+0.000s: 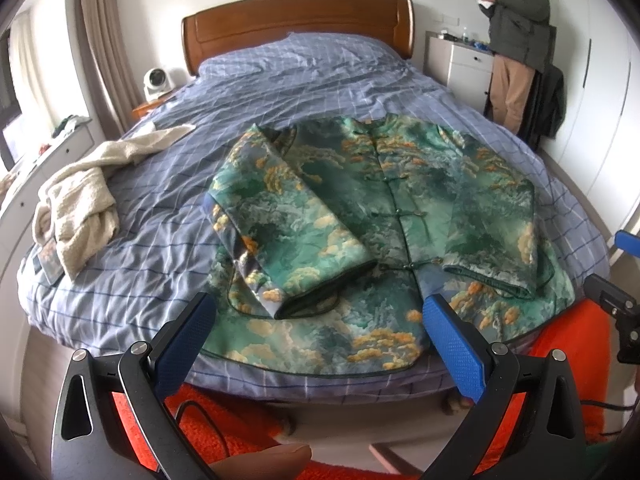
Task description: Fold large clothes
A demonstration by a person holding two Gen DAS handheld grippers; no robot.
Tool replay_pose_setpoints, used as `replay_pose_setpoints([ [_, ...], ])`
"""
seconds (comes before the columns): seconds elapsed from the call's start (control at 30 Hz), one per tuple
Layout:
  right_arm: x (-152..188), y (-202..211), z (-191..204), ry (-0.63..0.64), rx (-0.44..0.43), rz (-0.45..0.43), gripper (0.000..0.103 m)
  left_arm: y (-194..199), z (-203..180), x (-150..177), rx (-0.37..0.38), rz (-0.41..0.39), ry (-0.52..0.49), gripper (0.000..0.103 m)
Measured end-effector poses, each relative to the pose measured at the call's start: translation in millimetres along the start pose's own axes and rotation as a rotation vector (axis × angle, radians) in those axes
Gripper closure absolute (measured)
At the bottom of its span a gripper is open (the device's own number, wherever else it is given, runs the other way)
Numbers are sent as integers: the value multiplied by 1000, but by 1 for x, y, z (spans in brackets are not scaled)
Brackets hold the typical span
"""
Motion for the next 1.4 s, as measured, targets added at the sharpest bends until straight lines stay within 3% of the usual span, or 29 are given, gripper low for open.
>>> replay_pose_setpoints([
  [0.73, 6, -16, -4, -26, -2, 44, 0, -15, 5, 6, -30, 33, 0, 0],
  [1.4, 1, -15, 0, -6, 6, 30, 0, -16, 5, 4, -25, 30, 5, 0],
])
Point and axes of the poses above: each gripper's, at about its wrist camera, not at the fingertips, and y roughly against the way its jaws point, z to its left, x to its underside, the point moved 1 cm from there along -y, roughly the way its jaws point, and after that the axes turned 12 degrees about -z, right-handed, at the moved point
